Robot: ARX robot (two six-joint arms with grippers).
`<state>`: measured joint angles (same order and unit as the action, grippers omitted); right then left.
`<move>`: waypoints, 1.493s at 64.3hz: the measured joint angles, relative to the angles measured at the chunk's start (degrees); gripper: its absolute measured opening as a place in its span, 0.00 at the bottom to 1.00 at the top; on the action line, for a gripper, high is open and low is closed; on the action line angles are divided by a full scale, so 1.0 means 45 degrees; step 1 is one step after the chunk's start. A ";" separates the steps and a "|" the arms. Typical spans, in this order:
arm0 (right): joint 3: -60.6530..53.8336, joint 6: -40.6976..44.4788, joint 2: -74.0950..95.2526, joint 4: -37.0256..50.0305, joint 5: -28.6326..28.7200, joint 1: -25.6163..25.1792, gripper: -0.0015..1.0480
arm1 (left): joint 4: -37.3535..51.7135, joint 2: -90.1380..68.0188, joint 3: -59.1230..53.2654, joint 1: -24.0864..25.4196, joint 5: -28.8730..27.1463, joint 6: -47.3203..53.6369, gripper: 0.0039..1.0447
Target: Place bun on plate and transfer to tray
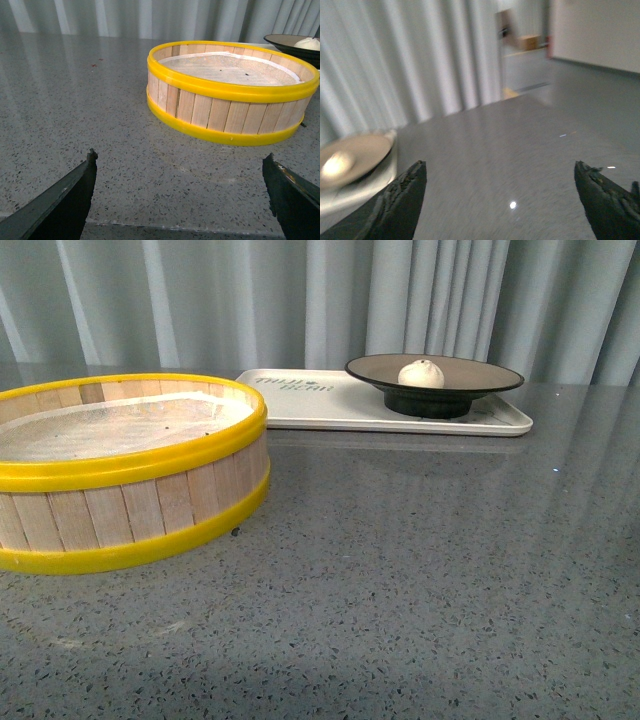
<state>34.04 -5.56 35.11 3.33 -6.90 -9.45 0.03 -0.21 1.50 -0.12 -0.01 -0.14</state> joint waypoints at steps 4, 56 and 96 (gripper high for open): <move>-0.1399 0.0622 -0.1020 -0.0092 0.2331 0.0457 0.66 | 0.0000 0.0000 0.0000 0.0000 0.0000 0.0000 0.94; -0.6358 0.1200 -0.6737 -0.0908 0.1530 0.2064 0.02 | 0.0000 0.0000 0.0000 0.0000 -0.0005 0.0000 0.94; -0.7465 0.1200 -0.7728 -0.0787 0.1545 0.2064 0.02 | 0.0000 0.0005 0.0000 0.0000 0.0000 0.0000 0.94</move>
<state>0.45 -0.16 0.34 -0.21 0.05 -0.16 0.03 -0.19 1.50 -0.12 -0.01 -0.14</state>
